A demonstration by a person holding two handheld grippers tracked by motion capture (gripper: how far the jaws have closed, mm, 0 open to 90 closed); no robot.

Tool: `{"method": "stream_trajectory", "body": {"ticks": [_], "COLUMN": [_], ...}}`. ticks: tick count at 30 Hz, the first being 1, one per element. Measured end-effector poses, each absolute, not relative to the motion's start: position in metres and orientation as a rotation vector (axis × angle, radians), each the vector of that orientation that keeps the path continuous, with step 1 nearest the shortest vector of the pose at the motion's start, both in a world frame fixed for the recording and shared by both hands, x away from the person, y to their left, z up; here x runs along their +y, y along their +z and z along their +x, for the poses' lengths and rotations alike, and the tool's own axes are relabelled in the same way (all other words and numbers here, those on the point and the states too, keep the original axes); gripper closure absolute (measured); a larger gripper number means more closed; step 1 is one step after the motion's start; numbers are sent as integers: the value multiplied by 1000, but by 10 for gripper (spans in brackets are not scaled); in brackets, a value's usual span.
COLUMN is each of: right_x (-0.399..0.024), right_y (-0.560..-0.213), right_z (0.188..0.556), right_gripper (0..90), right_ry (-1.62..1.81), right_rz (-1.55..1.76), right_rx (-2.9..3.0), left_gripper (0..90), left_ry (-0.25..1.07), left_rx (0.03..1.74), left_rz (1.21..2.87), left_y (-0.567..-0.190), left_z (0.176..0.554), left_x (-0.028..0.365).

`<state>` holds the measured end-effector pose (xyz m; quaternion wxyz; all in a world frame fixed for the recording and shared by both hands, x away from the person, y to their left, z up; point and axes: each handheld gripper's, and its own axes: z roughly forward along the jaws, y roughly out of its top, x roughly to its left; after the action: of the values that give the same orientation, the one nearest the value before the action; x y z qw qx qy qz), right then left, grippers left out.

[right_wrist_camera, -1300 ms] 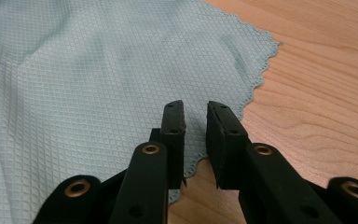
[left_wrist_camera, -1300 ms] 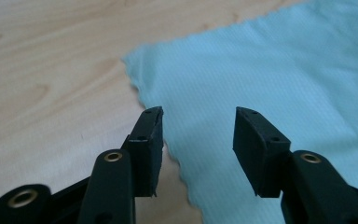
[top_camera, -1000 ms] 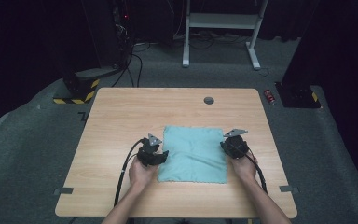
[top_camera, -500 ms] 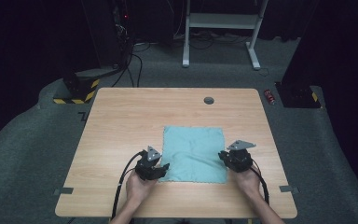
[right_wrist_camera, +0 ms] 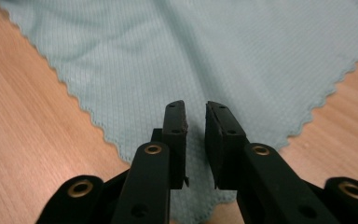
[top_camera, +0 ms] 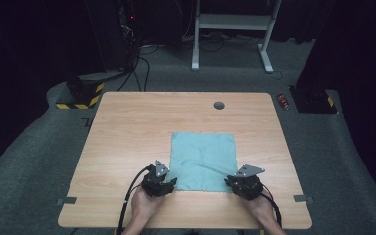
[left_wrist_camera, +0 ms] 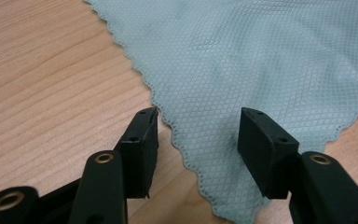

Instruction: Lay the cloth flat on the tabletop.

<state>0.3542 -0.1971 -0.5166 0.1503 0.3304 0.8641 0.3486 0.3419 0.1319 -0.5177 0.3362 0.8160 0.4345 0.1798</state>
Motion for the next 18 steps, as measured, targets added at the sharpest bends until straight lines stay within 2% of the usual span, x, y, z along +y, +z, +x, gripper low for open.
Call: {"method": "stream_trajectory", "body": {"ticks": [9, 12, 18], "right_x": [-201, -202, -196], "right_y": [-517, -516, -507], "right_z": [339, 341, 355], "right_gripper": [712, 668, 683], "right_ry": [1001, 998, 1056], "right_rz": [940, 948, 989], "right_rx": [2475, 2491, 2423], "left_gripper": [490, 484, 447], "left_ry": [459, 440, 438], "left_rx": [1124, 1128, 1093], "left_rz": [2140, 2147, 2114], "left_y": [-517, -516, -514], "left_z": [329, 327, 334], "left_x": [137, 137, 125]}}
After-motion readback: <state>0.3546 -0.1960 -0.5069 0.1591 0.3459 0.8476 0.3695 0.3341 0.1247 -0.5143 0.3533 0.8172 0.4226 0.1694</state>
